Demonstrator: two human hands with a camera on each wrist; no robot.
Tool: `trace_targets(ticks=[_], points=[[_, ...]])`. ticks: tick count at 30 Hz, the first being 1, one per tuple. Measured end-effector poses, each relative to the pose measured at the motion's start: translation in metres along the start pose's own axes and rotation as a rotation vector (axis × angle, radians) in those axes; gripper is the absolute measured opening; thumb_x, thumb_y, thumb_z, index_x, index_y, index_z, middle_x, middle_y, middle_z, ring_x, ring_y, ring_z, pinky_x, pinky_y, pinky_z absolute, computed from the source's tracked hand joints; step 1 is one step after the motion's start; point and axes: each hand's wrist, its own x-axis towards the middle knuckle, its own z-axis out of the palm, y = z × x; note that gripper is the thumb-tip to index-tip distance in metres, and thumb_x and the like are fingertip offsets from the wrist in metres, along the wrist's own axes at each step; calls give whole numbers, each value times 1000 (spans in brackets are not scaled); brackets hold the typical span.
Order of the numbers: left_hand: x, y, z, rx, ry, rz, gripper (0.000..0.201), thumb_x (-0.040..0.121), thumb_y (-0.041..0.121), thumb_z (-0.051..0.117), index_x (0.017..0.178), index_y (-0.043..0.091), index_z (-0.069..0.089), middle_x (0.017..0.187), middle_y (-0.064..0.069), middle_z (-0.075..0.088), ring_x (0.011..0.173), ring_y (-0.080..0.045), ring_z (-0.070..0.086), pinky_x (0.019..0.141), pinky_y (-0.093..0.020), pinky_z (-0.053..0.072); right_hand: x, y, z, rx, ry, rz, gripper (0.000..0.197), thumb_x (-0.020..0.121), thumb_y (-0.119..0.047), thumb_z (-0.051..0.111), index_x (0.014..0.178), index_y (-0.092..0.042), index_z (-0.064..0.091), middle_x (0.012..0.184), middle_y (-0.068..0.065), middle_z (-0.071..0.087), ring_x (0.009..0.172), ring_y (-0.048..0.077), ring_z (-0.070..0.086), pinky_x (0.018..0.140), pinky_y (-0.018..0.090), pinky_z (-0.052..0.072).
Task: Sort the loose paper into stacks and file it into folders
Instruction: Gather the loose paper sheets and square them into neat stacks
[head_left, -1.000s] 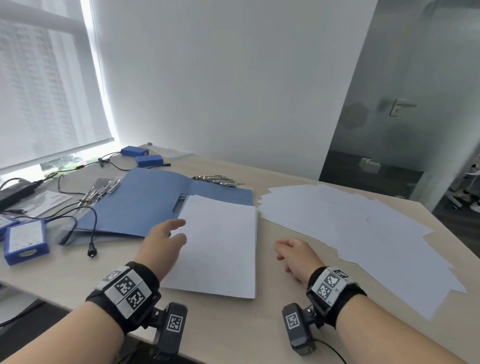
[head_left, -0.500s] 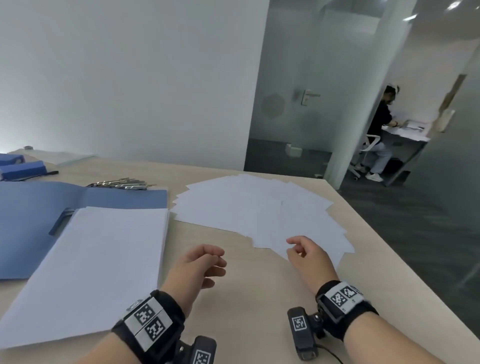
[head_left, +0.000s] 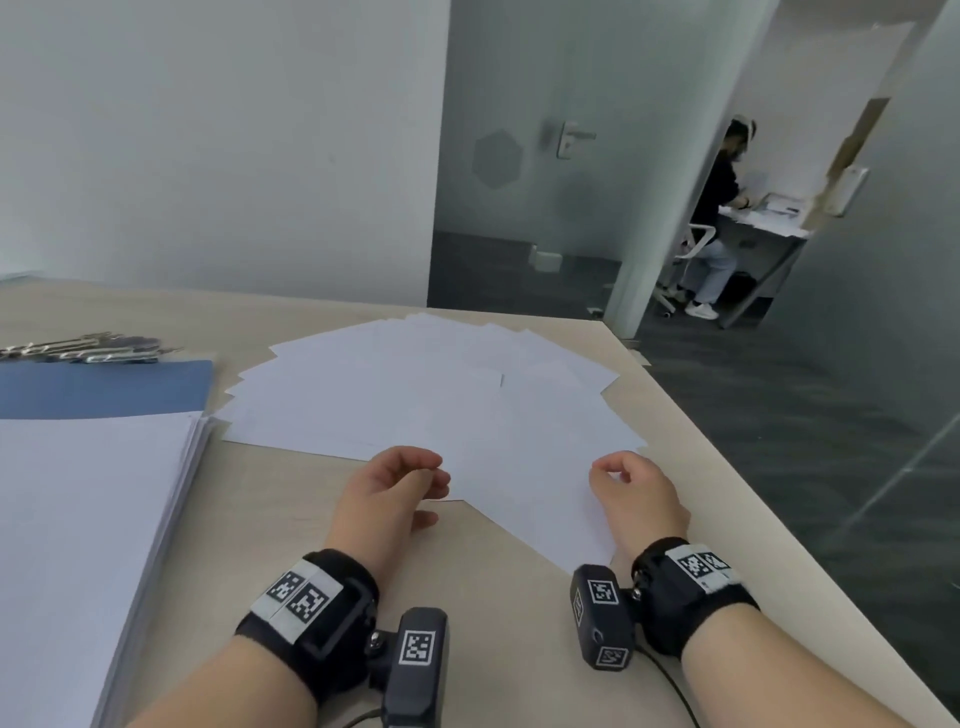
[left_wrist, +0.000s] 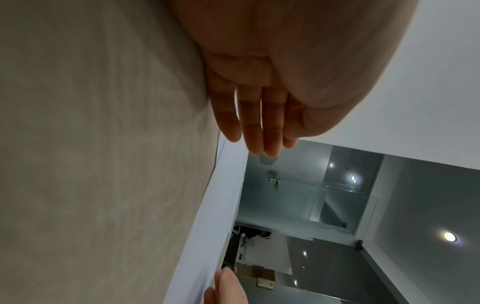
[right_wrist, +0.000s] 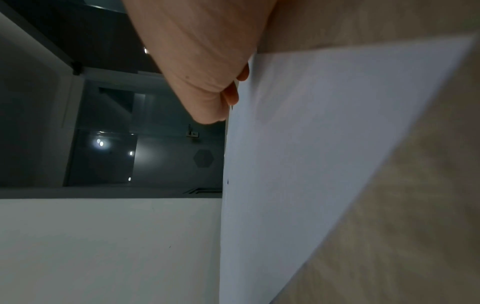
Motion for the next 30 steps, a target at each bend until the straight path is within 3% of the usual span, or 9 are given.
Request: trace_targets(ticks=[3,6,9,12,15,19,22,27,30], points=[[13,1,12,30,-19,13,20,95,2,52,97,10,70,91,-7,77,89,-18,73,69,-34,54,12,-9,6,-61,-21,-4,8,89,-37,58,85,-39,64,108,-21,61,109,11,56,88,35,36],[24,2,16,18,-40,12,22,96,2,51,97,11,70,92,-6,77,90,-18,74,67,-34,54,20,-24,11,-138,-106,-94,10,90,-45,59,98,-40,63,119,-23,57,115,9,52,97,39,33],[32,1,17,-13,-57,-2,22,96,3,51,95,12,71,91,-7,77,84,-16,73,65,-34,53,35,-49,18,-228,-266,-217,35,85,-61,61,116,-43,58,129,-22,53,122,8,50,103,39,32],[33,1,15,-43,-67,-3,22,96,2,50,92,11,70,84,-6,74,75,-15,69,62,-34,51,61,-72,28,-303,-426,-270,70,68,-80,60,128,-44,52,142,-15,47,132,13,47,112,45,35],[36,-1,13,-59,-79,-7,22,96,1,50,92,9,70,81,-6,73,74,-16,67,61,-34,51,90,-93,35,-489,-511,-333,89,70,-77,68,145,-37,43,155,-5,35,140,20,40,114,41,35],[39,-4,11,-73,-107,-37,22,97,3,51,96,10,71,90,-7,78,88,-17,74,73,-35,56,129,-113,42,-701,-587,-339,110,71,-77,70,158,-32,21,165,0,19,149,25,29,120,43,28],[38,-5,12,-51,-126,-47,22,97,4,51,99,13,72,94,-2,79,96,-13,73,82,-33,56,149,-115,43,-781,-637,-299,117,69,-76,72,160,-33,11,165,3,21,150,26,27,120,44,27],[36,-2,13,-3,-153,-44,24,97,7,54,104,20,73,98,7,79,104,-6,70,100,-38,53,158,-108,40,-862,-617,-250,118,60,-74,79,155,-39,19,154,5,33,139,30,41,115,45,35],[35,-2,13,85,-205,-16,26,97,11,56,104,27,75,105,15,77,111,-4,66,107,-41,47,160,-106,37,-911,-585,-226,108,58,-74,80,146,-33,33,139,5,44,126,29,50,107,43,41]])
